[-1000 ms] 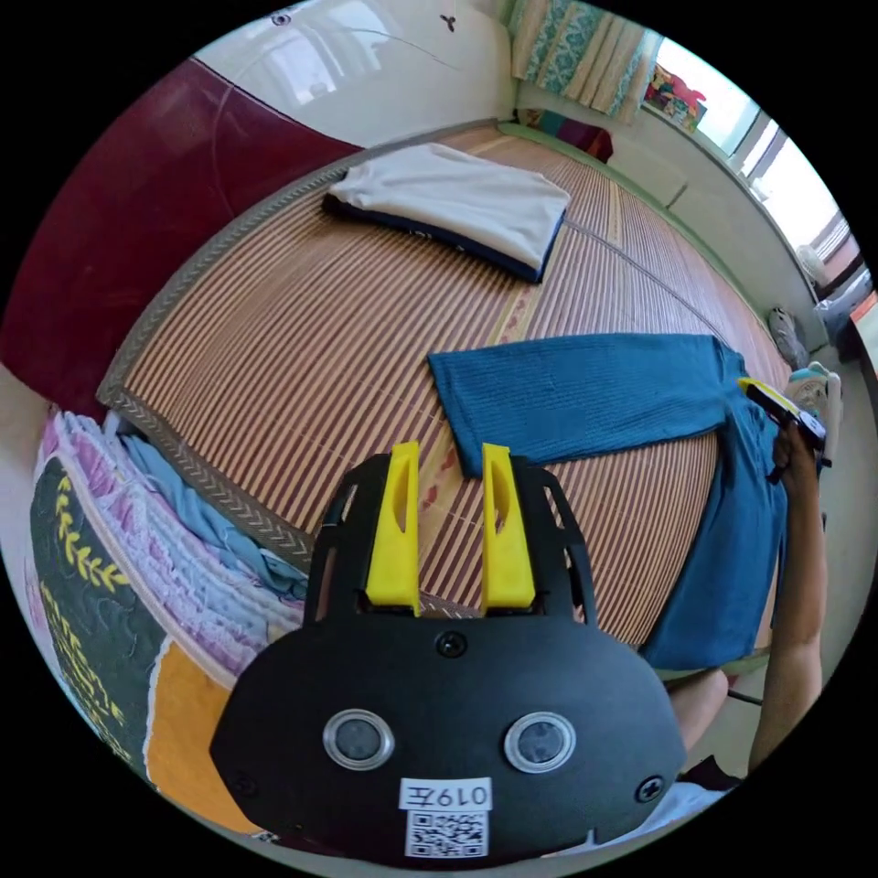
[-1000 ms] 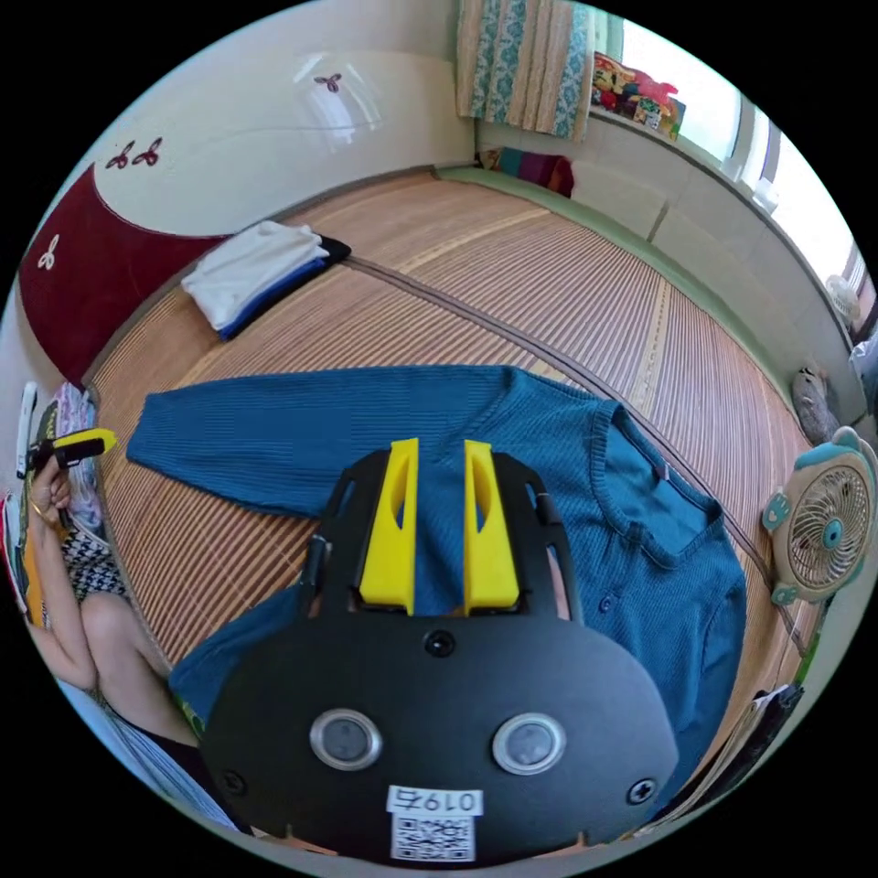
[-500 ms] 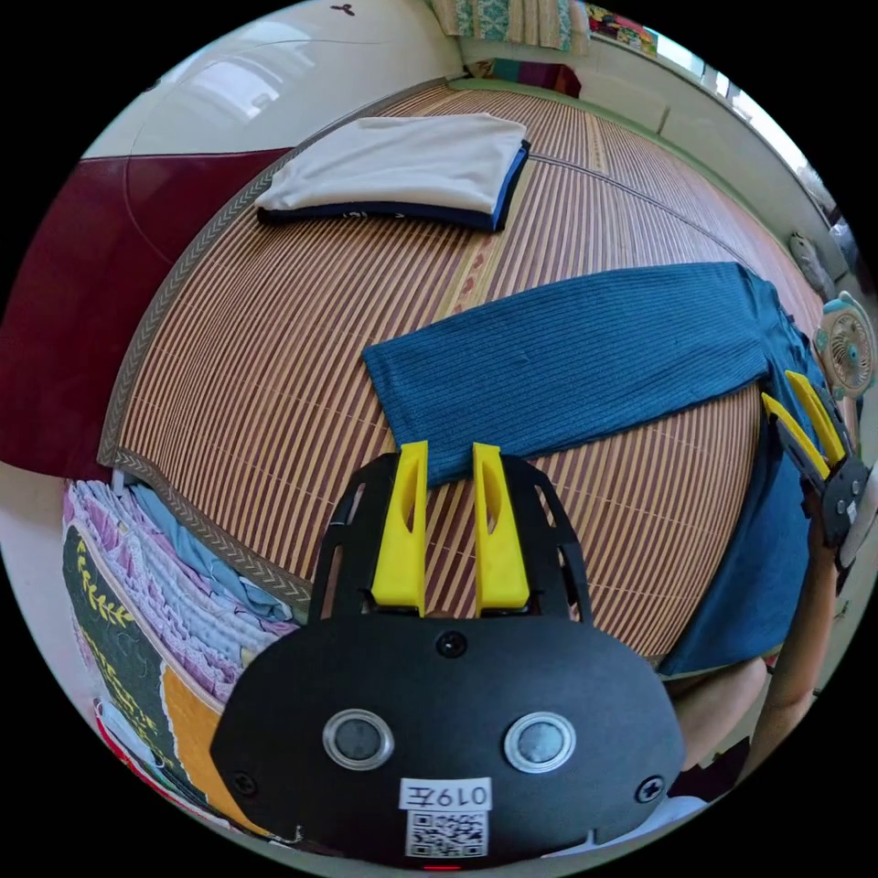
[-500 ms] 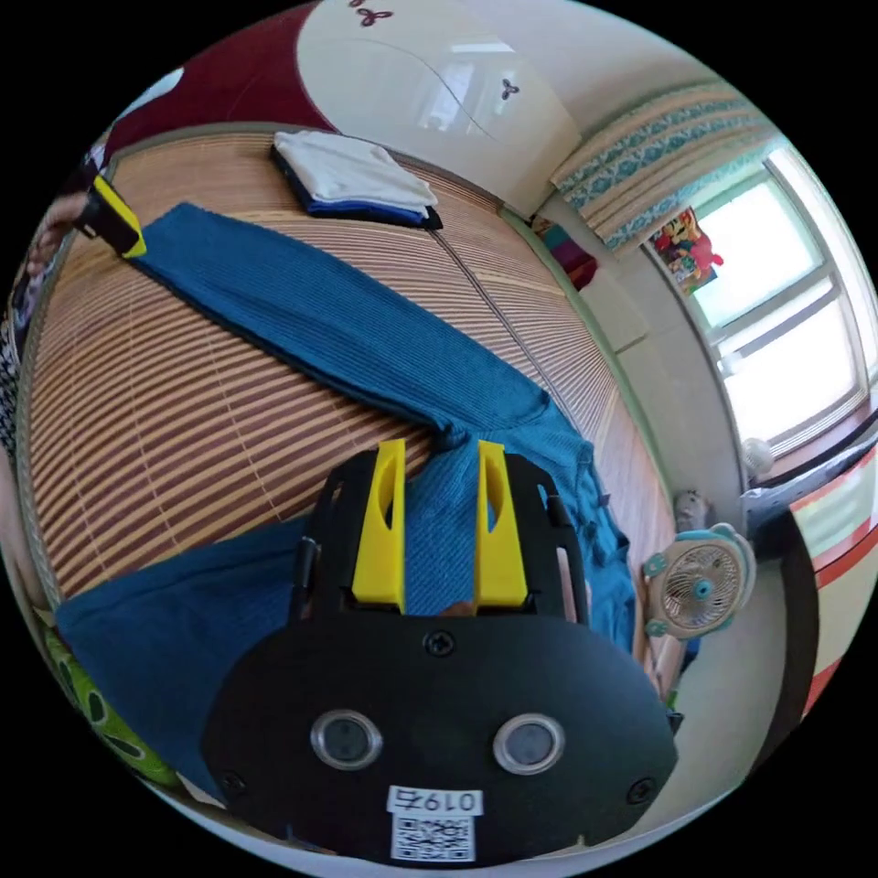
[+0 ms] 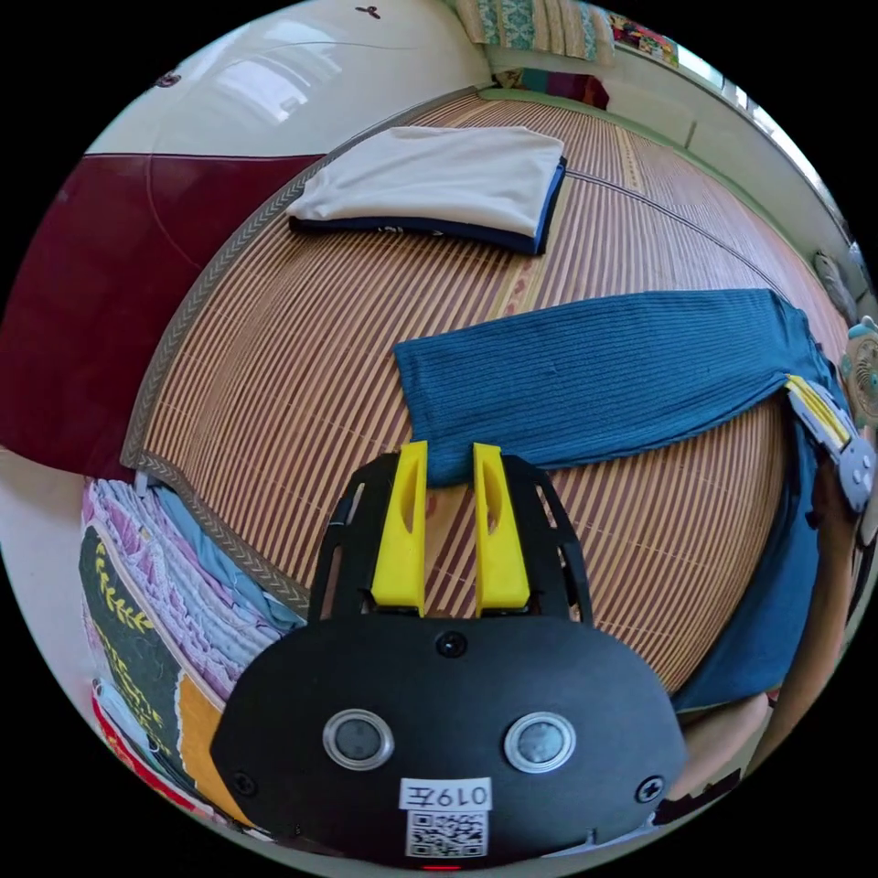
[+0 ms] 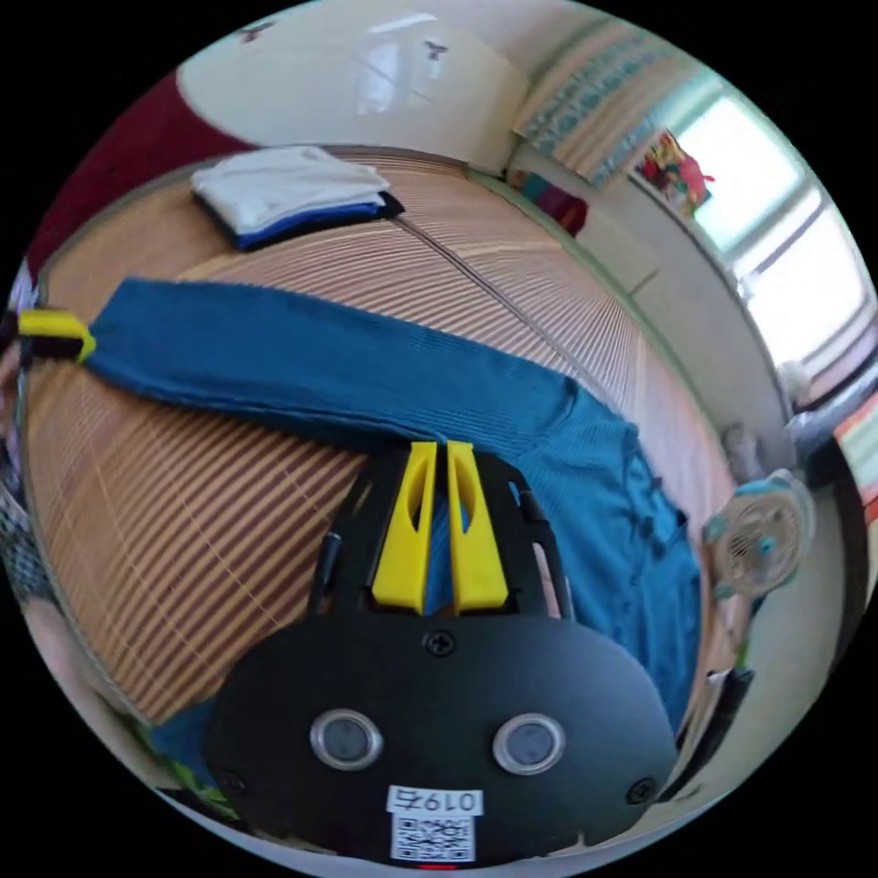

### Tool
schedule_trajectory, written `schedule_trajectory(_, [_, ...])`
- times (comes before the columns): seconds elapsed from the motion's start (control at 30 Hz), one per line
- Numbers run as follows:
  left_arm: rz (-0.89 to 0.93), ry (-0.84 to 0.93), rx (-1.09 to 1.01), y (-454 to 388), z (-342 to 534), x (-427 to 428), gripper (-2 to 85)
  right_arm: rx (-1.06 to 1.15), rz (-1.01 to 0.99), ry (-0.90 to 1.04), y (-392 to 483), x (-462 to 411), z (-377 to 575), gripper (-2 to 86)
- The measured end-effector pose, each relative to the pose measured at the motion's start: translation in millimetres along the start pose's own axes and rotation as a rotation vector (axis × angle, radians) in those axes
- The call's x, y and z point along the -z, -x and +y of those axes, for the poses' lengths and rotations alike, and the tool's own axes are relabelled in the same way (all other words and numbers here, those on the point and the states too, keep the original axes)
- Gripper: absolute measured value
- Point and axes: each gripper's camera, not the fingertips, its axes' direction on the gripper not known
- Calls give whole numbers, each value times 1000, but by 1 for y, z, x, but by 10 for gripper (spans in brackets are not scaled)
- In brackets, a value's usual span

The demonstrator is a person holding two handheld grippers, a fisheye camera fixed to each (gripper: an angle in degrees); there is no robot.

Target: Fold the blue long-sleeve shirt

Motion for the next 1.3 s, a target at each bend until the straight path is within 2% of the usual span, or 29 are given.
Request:
schedule_trajectory(0.07, [-55, 2, -6, -5, 2, 0, 64, -142, -111, 19, -18, -9, -1, 21])
schedule_trajectory(0.2, [-46, 0, 10, -7, 6, 1, 60, -235, -188, 34, -31, -20, 3, 49])
schedule_trajectory(0.33, [-7, -90, 63, 1, 19, 21, 45, -378, -362, 66, -62, -35, 16, 62])
schedule_trajectory(0.5, [17, -210, 91, 5, 40, 47, 22, -224, -519, 117, -70, -36, 31, 127])
schedule_trajectory(0.6, [-8, -226, 106, 3, 43, 52, 16, -196, -606, 47, -77, -29, 45, 108])
schedule_trajectory(0.73, [-11, -165, 93, 1, 41, 40, 11, -258, -776, -4, -92, -43, 54, 82])
schedule_trajectory(0.83, [-63, -63, 117, 12, 38, 20, 9, -259, -801, -57, -91, -45, 60, 70])
schedule_trajectory(0.9, [-80, -4, 139, 25, 38, 9, 9, -226, -726, -123, -87, -31, 69, 66])
schedule_trajectory(0.97, [-25, 12, 181, 41, 41, 0, 8, -32, -427, -131, -58, -17, 81, 74])
schedule_trajectory(1.0, [-2, 1, 190, 44, 42, 1, 8, 11, -350, -136, -49, -16, 85, 79])
schedule_trajectory(1.07, [207, -106, 201, 50, 45, 10, 8, 190, -88, -115, -7, -24, 103, 94])
schedule_trajectory(1.17, [427, -133, 151, 45, 41, 9, 8, 340, 128, -113, 39, -44, 121, 94])
schedule_trajectory(1.23, [434, -93, 123, 38, 35, 1, 8, 389, 204, -102, 59, -58, 127, 85])
schedule_trajectory(1.3, [342, -43, 112, 32, 30, -7, 9, 414, 228, -68, 71, -73, 130, 81])
